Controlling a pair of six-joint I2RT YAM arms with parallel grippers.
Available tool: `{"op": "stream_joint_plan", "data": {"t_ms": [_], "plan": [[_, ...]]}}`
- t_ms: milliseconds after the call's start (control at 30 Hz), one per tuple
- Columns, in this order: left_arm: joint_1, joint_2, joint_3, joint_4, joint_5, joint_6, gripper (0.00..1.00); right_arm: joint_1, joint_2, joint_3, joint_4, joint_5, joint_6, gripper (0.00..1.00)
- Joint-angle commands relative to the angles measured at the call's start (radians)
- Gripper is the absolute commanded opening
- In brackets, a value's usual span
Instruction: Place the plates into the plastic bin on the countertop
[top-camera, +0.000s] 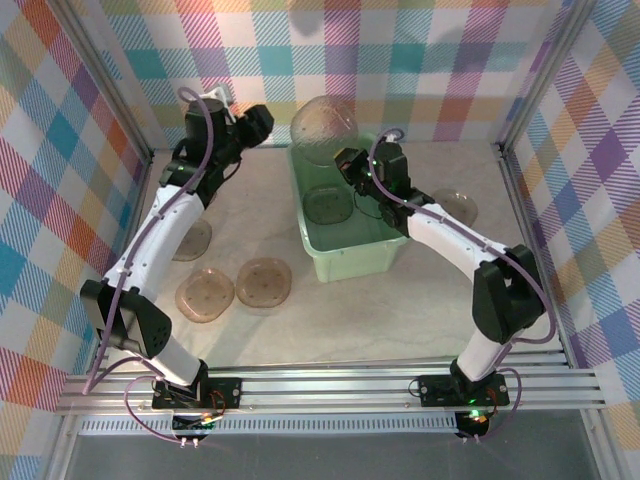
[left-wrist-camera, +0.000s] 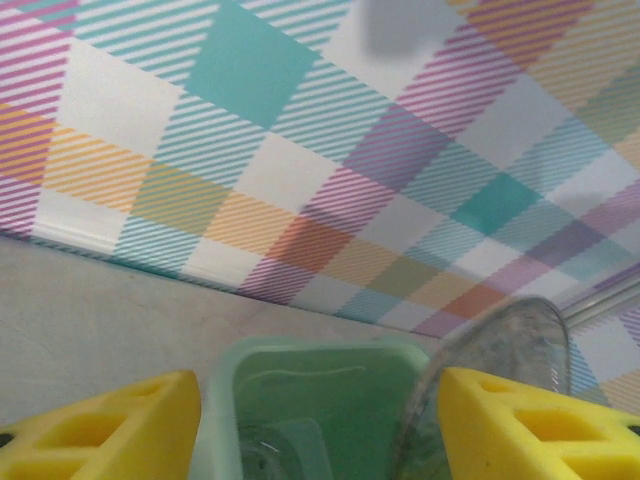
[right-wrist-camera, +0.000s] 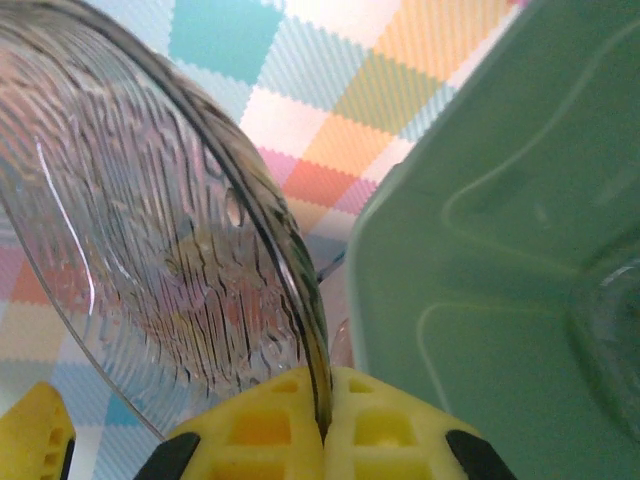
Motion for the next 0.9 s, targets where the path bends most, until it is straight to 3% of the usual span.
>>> {"op": "stream_joint_plan", "data": {"t_ms": [0,267,433,667,867], "plan": [[0.060,-0.009,-0.012,0.018,0.092,-0.055,0.64,0.033,-0.070,-0.017,-0.130,0.151,0.060,0.02],[0.172,0.020,-0.082,0.038,0.214,-0.123,0.65,0.105,-0.065,0.011,-0.395,0.332,0.241,0.02],[0.182,0.048,-0.121,0.050,0.258,-0.170,0.65,0.117,-0.027,0.049,-0.484,0.380,0.328,0.02],[0.191,0.039,-0.164,0.048,0.255,-0.176,0.65,0.127,0.034,0.081,-0.553,0.393,0.414,0.01],[0.194,0.044,-0.117,-0.092,0.165,-0.085,0.66,0.122,0.092,0.160,-0.625,0.341,0.444,0.00]]}}
